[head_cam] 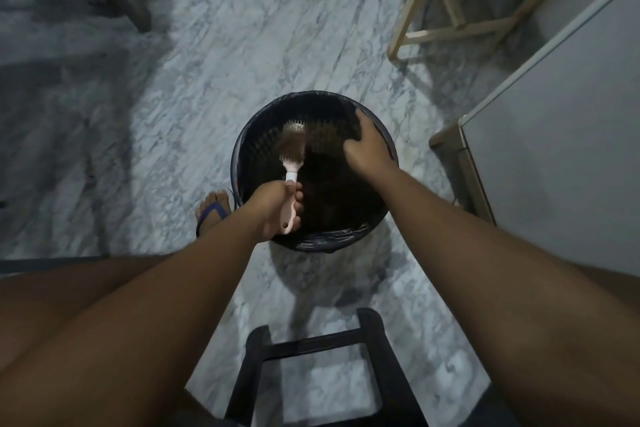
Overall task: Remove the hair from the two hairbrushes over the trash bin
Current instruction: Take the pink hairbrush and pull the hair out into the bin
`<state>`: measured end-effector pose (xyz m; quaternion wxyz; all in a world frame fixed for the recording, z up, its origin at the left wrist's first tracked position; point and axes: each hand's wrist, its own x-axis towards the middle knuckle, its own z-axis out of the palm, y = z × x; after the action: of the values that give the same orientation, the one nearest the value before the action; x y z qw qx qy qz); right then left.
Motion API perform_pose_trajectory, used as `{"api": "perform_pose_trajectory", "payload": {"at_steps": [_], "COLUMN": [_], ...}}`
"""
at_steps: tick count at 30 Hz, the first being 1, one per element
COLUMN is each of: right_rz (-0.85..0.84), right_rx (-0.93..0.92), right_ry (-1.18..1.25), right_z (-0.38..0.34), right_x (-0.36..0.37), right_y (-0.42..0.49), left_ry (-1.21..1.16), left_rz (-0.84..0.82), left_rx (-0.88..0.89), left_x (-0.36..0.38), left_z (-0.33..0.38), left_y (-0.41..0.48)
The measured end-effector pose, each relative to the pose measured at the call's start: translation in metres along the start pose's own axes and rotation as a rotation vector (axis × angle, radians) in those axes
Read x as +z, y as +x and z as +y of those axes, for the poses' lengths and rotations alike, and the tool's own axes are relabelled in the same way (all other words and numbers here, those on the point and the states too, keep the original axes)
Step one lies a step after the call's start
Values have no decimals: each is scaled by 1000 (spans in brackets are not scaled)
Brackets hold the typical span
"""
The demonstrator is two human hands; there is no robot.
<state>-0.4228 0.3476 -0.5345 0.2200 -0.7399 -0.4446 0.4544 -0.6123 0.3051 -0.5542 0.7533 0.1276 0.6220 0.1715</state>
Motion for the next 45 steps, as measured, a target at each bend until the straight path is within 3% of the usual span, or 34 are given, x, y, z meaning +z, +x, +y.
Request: {"api": "perform_pose_trajectory", "payload": {"at_steps": [2,6,11,17,20,23,25,28,30,35,41,45], "right_rz": [-10,-99,252,531,691,819,628,39,-157,1,90,319], "right_rx": [-62,-116,-299,-586,-586,-455,-276,93,161,-68,-173,-291], "right_ry": [177,101,69,35,216,339,192,-232,-268,155,57,74], "right_z": [-2,-1,2,-10,-24,-30,-22,0,5,1,0,-4], "right_x": [12,31,27,13,3,-6,-8,-4,0,18,24,14], "right_y": [2,9,13,15,16,14,16,13,8,5,10,10], "left_ry": [2,-8,-56,-147,-184,-186,-171,-147,-139,-74,-35,-33], "left_rz": [-39,-71,-125,-76,-11,35,17,-44,-97,-199,-266,-238], "left_rx": [-13,-9,-25,-14,-15,-5,7,4,-13,-10,-11,-15], "left_x": [-5,-9,-7,5,-1,-8,-12,-17,-20,-24,-19,-16], "left_z": [3,6,5,7,9,8,6,6,6,6,9,9], "left_y": [2,5,7,13,18,17,14,11,11,13,10,8]}}
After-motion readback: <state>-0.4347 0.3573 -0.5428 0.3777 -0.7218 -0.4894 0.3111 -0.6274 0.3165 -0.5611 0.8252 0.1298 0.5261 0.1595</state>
